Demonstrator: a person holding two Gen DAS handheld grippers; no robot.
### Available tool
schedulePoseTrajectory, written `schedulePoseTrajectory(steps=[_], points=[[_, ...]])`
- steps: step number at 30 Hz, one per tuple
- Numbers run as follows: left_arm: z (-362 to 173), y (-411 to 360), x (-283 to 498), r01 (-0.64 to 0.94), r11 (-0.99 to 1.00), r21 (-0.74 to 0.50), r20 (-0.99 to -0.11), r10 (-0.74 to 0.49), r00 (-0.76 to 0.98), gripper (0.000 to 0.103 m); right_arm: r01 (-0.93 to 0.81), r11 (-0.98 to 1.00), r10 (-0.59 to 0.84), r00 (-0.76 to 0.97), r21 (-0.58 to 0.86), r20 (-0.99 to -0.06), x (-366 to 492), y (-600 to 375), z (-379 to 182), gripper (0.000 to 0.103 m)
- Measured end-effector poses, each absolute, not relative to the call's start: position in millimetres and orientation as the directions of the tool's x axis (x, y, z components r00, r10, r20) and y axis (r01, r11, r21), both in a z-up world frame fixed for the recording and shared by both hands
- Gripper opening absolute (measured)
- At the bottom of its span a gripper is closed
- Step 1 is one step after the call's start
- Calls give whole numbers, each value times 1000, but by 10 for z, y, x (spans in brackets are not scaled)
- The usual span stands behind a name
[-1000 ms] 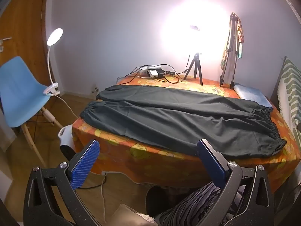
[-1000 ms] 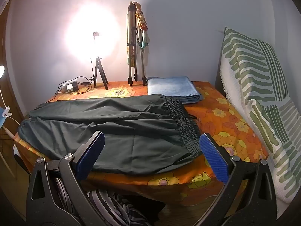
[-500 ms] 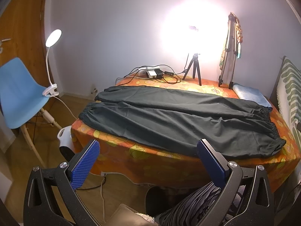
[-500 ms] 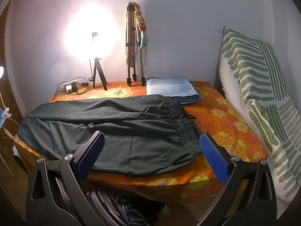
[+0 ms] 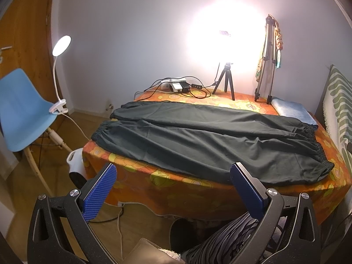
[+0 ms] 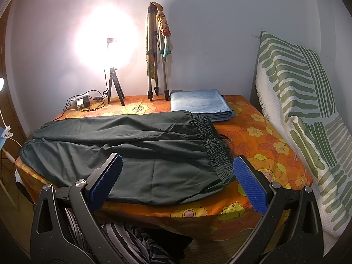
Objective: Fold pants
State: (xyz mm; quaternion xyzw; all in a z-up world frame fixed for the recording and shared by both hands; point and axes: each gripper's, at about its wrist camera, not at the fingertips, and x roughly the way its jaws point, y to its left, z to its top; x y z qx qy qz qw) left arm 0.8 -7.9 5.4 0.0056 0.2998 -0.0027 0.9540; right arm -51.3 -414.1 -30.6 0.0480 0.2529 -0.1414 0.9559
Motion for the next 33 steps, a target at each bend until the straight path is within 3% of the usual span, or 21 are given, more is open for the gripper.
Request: schedulePoseTrajectory(steps=[33], points=[[-19, -116, 7, 8, 1000, 11, -578, 0, 816, 103, 296, 955, -243, 830, 27, -502, -512, -4173, -369, 103]])
